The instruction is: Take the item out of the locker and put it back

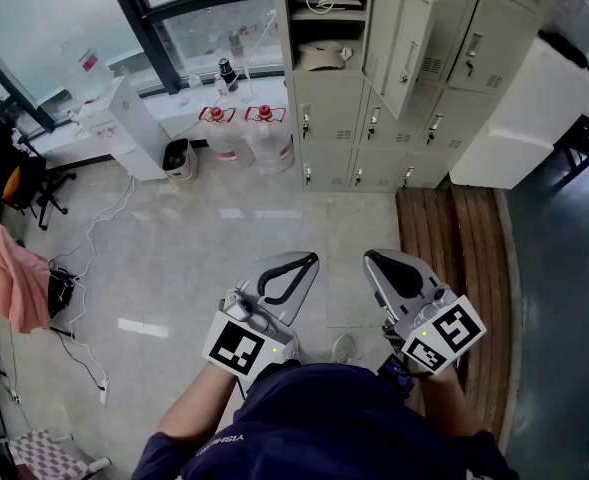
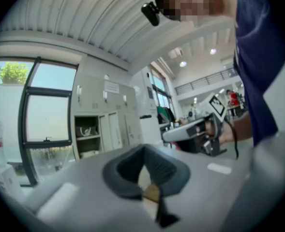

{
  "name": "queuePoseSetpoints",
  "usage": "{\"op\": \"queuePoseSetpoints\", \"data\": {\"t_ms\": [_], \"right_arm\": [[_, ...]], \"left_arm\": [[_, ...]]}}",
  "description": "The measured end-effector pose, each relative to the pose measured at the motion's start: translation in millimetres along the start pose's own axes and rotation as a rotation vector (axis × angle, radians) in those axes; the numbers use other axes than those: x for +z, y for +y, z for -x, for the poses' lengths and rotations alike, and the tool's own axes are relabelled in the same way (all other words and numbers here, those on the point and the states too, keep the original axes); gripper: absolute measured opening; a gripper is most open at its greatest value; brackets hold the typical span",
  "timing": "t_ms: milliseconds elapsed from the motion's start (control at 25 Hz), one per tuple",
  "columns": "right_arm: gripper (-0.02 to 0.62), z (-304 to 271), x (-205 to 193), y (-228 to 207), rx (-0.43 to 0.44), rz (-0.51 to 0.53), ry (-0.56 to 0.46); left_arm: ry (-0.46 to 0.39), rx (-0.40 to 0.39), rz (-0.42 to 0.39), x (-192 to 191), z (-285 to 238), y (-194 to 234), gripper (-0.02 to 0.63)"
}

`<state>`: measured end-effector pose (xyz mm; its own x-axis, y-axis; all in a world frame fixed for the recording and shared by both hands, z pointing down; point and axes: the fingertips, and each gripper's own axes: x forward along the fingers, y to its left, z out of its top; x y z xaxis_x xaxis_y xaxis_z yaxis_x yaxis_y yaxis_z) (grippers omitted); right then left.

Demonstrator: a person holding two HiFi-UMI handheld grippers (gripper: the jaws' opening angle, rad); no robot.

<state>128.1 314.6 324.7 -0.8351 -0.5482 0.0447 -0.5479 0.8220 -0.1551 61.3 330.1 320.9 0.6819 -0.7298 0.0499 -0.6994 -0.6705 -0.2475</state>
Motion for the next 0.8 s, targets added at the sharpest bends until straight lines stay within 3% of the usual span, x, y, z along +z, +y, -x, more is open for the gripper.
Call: {"op": "queuePoseSetpoints", "data": {"t_ms": [800], "right_arm": [[0.006, 15.1, 9.6, -10.4, 0.057, -0.033, -0.040]], "left_arm": [[-0.012, 0.038, -0.007, 12.6, -12.4, -13.0, 0.003]]}}
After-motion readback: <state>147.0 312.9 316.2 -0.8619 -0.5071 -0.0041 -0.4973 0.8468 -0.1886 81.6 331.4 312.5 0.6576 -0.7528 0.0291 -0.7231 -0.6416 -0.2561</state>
